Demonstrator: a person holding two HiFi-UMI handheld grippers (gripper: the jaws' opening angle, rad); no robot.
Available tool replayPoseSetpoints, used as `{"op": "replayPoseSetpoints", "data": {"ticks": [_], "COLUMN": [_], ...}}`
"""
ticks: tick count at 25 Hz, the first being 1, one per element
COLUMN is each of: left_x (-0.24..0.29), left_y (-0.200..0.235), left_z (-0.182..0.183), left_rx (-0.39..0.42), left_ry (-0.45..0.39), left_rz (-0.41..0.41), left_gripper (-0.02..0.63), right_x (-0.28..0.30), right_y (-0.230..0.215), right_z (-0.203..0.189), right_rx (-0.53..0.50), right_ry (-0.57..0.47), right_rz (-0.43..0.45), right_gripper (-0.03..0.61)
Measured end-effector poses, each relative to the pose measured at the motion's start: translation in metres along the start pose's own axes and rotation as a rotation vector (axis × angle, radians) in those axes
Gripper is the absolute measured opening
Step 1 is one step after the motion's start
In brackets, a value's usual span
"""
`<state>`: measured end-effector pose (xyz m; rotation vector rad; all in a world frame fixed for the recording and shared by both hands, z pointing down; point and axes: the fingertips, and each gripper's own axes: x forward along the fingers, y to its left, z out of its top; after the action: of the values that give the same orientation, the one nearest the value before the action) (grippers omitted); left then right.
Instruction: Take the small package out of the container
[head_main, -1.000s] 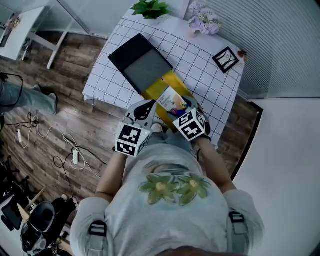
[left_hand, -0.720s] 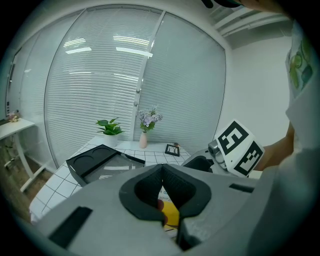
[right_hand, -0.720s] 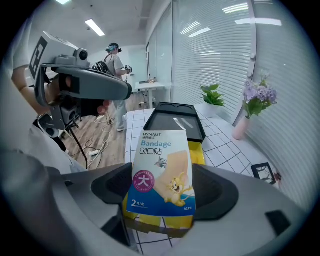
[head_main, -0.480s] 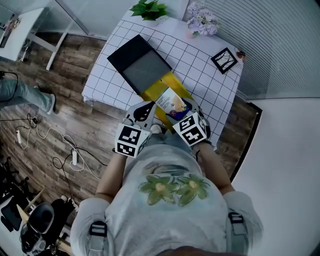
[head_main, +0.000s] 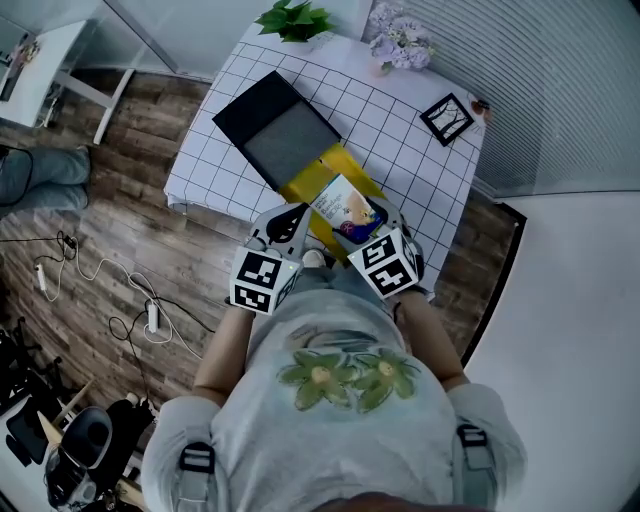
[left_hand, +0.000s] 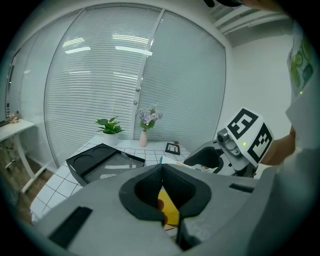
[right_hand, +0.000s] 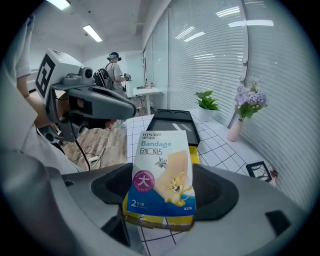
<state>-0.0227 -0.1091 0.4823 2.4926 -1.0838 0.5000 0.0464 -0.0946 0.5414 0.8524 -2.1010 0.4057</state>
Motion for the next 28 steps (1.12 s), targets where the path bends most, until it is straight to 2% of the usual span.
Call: {"op": "replayPoseSetpoints", "data": {"ticks": [28], "left_x": [-0.014], "left_y": [-0.003], "left_z": [-0.005], "left_rx": [0.013], "left_ry": [-0.01], "left_rz": [0.027], "left_gripper": [0.006], "right_x": [-0.045], "right_y": [0.008], "right_z": [0.023], "right_rx": [-0.013], "right_ry": [-0.103], "right_rz": [-0.063], "right_gripper": [0.353]}}
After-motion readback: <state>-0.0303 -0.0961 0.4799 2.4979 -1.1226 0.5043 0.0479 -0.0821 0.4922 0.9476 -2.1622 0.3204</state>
